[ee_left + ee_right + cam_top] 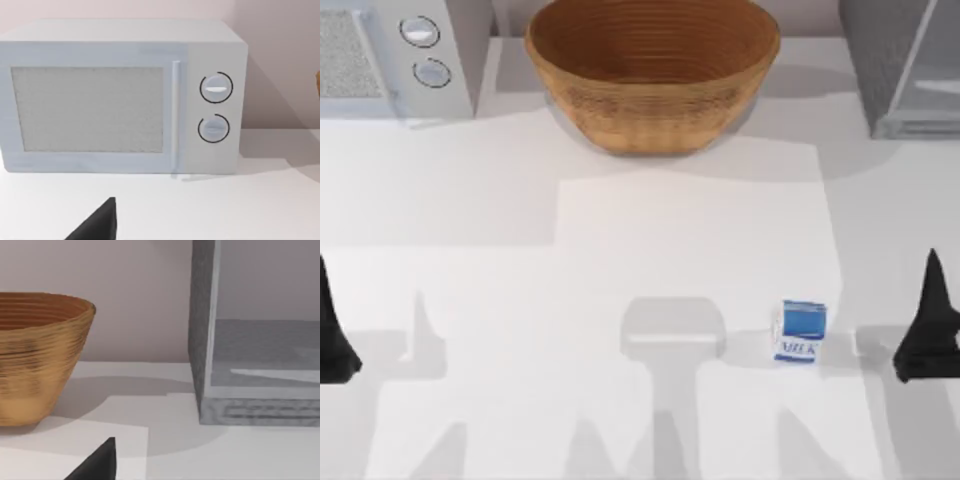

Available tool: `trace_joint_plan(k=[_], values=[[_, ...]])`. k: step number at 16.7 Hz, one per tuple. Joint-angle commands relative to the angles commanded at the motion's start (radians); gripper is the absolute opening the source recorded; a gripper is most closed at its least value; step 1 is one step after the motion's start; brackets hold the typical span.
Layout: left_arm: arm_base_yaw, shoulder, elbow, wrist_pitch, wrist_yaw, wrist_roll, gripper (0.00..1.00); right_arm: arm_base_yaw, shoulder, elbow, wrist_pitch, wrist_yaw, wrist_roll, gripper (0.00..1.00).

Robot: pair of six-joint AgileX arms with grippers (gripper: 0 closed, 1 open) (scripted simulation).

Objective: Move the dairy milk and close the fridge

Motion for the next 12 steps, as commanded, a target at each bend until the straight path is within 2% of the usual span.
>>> trace_joint_plan(k=[4, 12], values=[[0.0, 0.0, 0.0, 0.0, 0.0, 0.0, 1.0, 0.112, 0.086, 0.007, 0.09, 0.109, 0.003, 1.0], [0.0, 0.0, 0.0, 0.0, 0.0, 0.0, 1.0, 0.119, 0.122, 0.014, 0.116, 0.128, 0.015, 1.0]])
